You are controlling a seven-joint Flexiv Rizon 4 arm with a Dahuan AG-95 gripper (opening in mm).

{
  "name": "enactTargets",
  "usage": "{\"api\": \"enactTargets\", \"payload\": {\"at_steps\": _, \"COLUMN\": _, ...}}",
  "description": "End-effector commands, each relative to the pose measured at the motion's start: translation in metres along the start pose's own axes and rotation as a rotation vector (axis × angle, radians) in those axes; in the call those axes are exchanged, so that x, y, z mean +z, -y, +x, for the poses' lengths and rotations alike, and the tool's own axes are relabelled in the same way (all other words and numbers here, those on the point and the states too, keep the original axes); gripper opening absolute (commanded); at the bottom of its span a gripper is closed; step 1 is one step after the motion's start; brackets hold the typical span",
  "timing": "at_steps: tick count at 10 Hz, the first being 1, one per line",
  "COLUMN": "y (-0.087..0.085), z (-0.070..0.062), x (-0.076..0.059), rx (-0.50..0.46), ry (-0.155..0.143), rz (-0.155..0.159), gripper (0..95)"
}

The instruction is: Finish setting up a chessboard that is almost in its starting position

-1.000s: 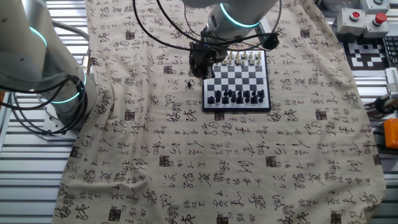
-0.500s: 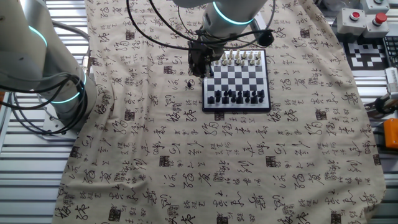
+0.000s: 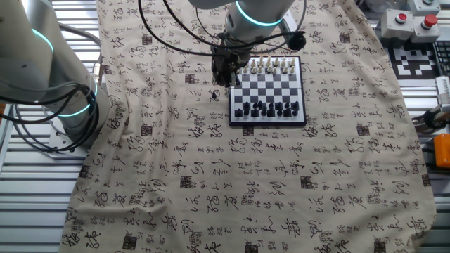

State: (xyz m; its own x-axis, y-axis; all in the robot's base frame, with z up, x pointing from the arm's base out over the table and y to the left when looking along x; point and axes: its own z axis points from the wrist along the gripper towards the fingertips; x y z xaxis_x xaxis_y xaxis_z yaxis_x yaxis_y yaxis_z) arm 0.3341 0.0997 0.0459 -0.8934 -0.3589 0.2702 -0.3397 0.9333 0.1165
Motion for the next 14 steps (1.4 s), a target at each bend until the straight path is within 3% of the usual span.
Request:
{"api": "enactTargets", "payload": {"at_steps": 1, "y": 0.0005, "z": -0.0018, "x": 0.0015, "rx": 0.000, "ry": 0.007, "rz": -0.002, "gripper": 0.0}}
{"api": "enactTargets", "payload": {"at_steps": 9, "y": 0.0074, "z": -0.0004, "x": -0.0014, "rx": -0.002, "ry": -0.001, "rz": 0.001, "gripper": 0.0}}
{"api": "enactTargets", "payload": {"at_steps": 14, "y": 0.0060, "z": -0.0011, "x": 0.0004, "rx": 0.070, "ry": -0.008, "rz": 0.009, "gripper": 0.0}}
